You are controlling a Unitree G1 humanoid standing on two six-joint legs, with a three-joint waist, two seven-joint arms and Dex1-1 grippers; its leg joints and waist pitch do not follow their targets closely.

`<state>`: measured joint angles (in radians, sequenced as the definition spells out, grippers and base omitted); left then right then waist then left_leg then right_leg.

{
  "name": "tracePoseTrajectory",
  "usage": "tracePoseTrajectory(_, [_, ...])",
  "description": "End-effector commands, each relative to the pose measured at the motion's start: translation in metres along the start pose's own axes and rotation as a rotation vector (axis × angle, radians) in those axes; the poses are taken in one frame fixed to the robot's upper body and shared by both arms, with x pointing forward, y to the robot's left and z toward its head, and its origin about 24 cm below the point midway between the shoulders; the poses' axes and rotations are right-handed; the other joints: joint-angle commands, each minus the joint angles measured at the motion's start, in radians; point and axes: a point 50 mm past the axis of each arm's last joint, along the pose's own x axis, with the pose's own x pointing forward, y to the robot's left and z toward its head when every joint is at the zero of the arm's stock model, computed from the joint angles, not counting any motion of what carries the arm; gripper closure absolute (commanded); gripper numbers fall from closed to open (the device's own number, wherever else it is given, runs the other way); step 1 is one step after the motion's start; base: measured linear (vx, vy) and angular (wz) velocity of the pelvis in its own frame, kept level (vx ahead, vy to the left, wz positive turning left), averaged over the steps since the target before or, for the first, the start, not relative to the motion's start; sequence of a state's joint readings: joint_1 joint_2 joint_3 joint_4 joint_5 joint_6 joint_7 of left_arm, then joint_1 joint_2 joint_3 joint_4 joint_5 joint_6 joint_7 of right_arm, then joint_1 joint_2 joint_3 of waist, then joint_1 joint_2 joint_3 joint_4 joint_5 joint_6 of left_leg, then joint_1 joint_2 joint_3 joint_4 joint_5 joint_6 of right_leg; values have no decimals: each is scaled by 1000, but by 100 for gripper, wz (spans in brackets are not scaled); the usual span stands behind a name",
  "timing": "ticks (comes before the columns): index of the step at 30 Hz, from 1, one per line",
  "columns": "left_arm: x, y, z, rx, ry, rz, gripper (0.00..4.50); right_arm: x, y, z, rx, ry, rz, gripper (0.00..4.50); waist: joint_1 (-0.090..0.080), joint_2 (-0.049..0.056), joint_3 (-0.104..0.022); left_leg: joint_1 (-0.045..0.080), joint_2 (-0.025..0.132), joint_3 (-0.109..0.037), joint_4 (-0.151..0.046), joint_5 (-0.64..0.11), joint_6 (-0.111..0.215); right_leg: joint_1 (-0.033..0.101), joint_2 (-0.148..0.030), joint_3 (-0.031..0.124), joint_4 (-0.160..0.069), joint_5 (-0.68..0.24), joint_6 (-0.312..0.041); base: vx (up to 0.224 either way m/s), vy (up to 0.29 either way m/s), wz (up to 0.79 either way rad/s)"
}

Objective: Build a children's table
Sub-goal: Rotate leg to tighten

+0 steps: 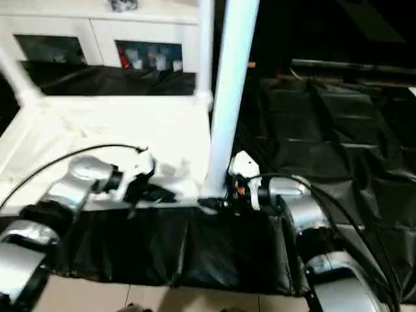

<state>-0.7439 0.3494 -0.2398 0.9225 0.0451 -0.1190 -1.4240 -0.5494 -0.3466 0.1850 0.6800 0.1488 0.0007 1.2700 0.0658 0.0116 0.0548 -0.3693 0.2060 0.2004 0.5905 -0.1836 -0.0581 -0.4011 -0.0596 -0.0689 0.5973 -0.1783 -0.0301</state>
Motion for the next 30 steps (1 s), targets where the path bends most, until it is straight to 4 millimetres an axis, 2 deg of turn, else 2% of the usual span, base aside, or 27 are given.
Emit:
tracePoseTrajectory(1, [-1, 0, 2, 20, 5, -10, 450, 6, 8, 0, 13, -6, 91, 146, 2, -2, -69, 17, 40, -16, -64, -177, 73, 50, -84, 48, -64, -173, -247, 0, 0, 0])
tracePoseTrajectory(4, [-1, 0, 2, 15, 4, -8, 450, 8, 11, -2, 30, -9, 95, 170, 5, -2, -69, 17, 39, -16, -64, -170, 72, 51, -85, 48, -62, -160, -250, 0, 0, 0])
tracePoseTrajectory(8, [7, 4, 5, 1, -12, 65, 450, 14, 9, -8, 89, -44, -9, 176, 10, -3, -67, 18, 40, -16, -65, -181, 60, 49, -87, 49, -68, -200, -236, 0, 0, 0])
tracePoseTrajectory(9, [8, 5, 5, 0, -12, 75, 450, 15, 9, -8, 93, -45, -25, 177, 10, -3, -65, 20, 39, -17, -66, -196, 52, 48, -87, 48, -71, -233, -228, 0, 0, 0])
tracePoseTrajectory(10, [17, 13, 10, -28, -17, 191, 450, 22, 0, -12, 110, -47, -224, 177, 9, -4, -64, 21, 38, -16, -67, -207, 44, 46, -87, 48, -75, -266, -217, 0, 0, 0])
tracePoseTrajectory(11, [17, 13, 10, -28, -17, 192, 450, 22, 0, -12, 110, -47, -225, 177, 7, -4, -63, 22, 40, -16, -68, -208, 35, 43, -89, 50, -76, -276, -214, 0, 0, 0])
tracePoseTrajectory(12, [20, 16, 12, -38, -23, 231, 450, 25, -4, -14, 116, -48, -297, 178, 0, -2, -58, 28, 36, -20, -70, -239, 11, 36, -90, 49, -83, -337, -202, 0, 0, 0])
tracePoseTrajectory(13, [26, 20, 16, -50, -27, 283, 450, 28, -10, -16, 139, -45, -427, 178, -5, -5, -58, 28, 32, -24, -71, -261, 1, 41, -90, 46, -89, -397, -183, 0, 0, 0])
tracePoseTrajectory(15, [34, 23, 22, -68, -33, 335, 450, 33, -17, -17, 175, -47, -563, 178, -15, -4, -58, 31, 31, -25, -71, -274, -7, 36, -89, 47, -94, -431, -170, 0, 0, 0])
tracePoseTrajectory(18, [49, 28, 33, -96, -56, 413, 450, 42, -24, -15, 232, -65, -736, 178, -24, -5, -61, 25, 29, -26, -72, -257, -6, 39, -88, 47, -94, -399, -169, 0, 0, 0])
tracePoseTrajectory(20, [55, 29, 37, -95, -56, 436, 450, 48, -25, -13, 253, -78, -780, 178, -26, -3, -62, 25, 26, -23, -68, -248, 12, 39, -87, 49, -93, -358, -180, 0, 0, 0])
tracePoseTrajectory(21, [62, 27, 40, -85, -56, 433, 450, 57, -25, -9, 266, -84, -796, 178, -27, -4, -63, 22, 26, -23, -68, -241, 17, 41, -87, 49, -91, -340, -184, 0, 0, 0])
tracePoseTrajectory(23, [64, 27, 41, -82, -56, 433, 450, 60, -24, -7, 268, -86, -789, 178, -28, -3, -67, 16, 26, -22, -68, -212, 28, 46, -85, 49, -84, -277, -196, 0, 0, 0])
tracePoseTrajectory(24, [66, 25, 40, -55, -41, 420, 450, 65, -23, 0, 205, -105, -761, 143, -25, 1, -68, 18, 27, -21, -66, -198, 41, 46, -85, 50, -80, -230, -207, 0, 0, 0])
tracePoseTrajectory(25, [66, 25, 40, -47, -40, 417, 450, 65, -23, 1, 199, -115, -757, 143, -25, 0, -69, 16, 27, -20, -65, -194, 45, 47, -86, 50, -79, -215, -212, 0, 0, 0])
tracePoseTrajectory(27, [64, 24, 39, -39, -42, 405, 450, 63, -24, 3, 196, -130, -753, 109, -25, 0, -72, 14, 28, -20, -64, -172, 54, 51, -84, 50, -70, -165, -225, 0, 0, 0])
tracePoseTrajectory(30, [56, 22, 35, -30, -70, 347, 450, 51, -28, 3, 184, -155, -736, 80, -25, 0, -72, 13, 28, -19, -63, -162, 73, 54, -85, 49, -67, -129, -241, 0, 0, 0])
